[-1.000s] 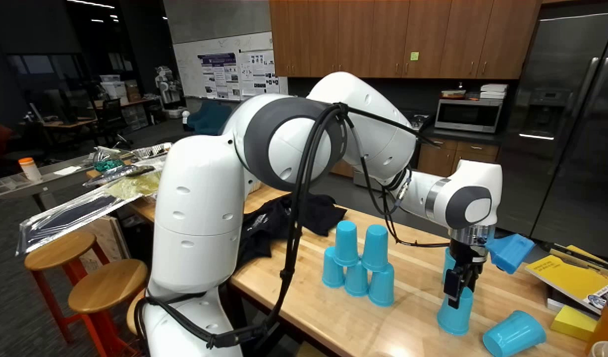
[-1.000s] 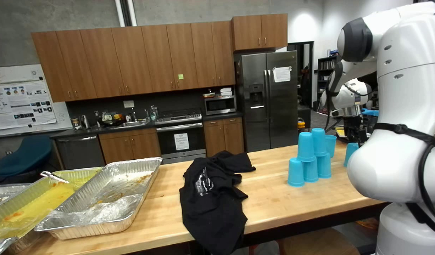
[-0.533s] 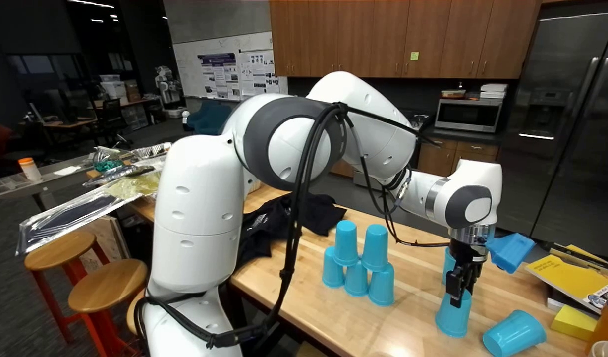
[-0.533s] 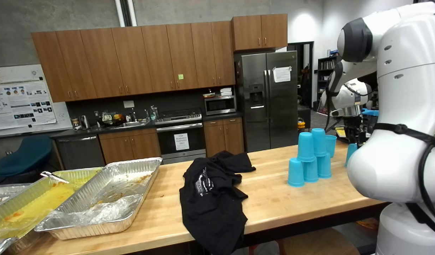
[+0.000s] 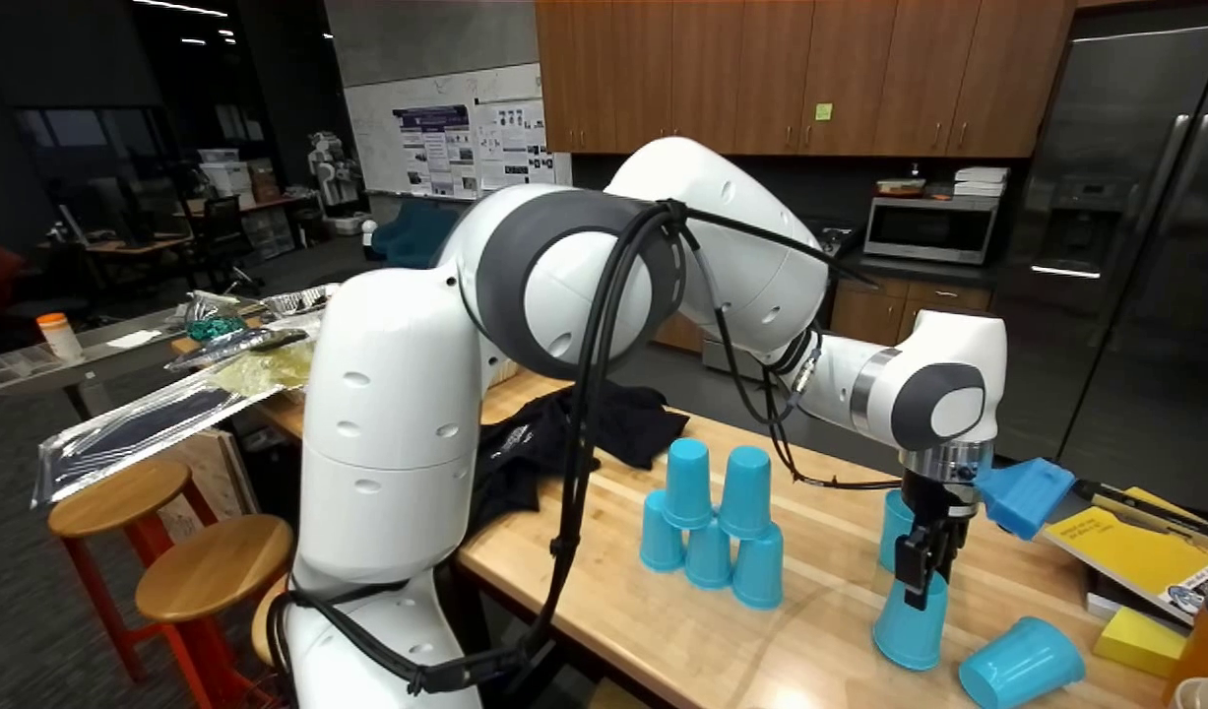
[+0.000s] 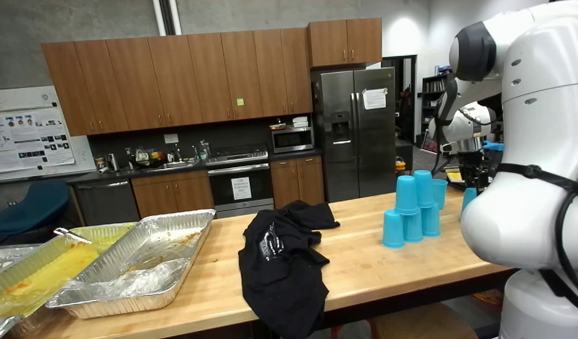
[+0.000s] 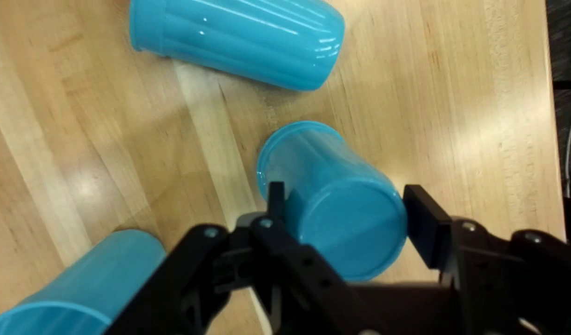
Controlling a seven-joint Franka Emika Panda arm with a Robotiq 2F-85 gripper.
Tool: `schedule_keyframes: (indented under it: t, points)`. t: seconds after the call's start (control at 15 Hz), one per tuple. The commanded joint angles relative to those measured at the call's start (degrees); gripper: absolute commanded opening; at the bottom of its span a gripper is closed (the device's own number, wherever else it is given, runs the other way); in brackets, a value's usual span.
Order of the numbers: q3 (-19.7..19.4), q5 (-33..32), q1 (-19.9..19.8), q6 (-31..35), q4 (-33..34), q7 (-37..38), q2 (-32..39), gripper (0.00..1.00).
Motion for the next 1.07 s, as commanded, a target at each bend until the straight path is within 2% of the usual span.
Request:
schedule_keyframes:
  t: [0.0,0.53,0.8,1.0]
  points:
    - [-1.03,-2.38,0.4,-0.74,-0.53,2.2,-3.51,0.38]
    - [-1.92,-7.69,1.55,-10.93,1.6,13.3,-9.67,0.38]
    - [-1.54,-8.25,2.35,-14.99,2.34,16.1,-12.74,0.38]
    - [-1.24,-8.21,3.31,-15.59,2.12,16.92,-14.79,0.38]
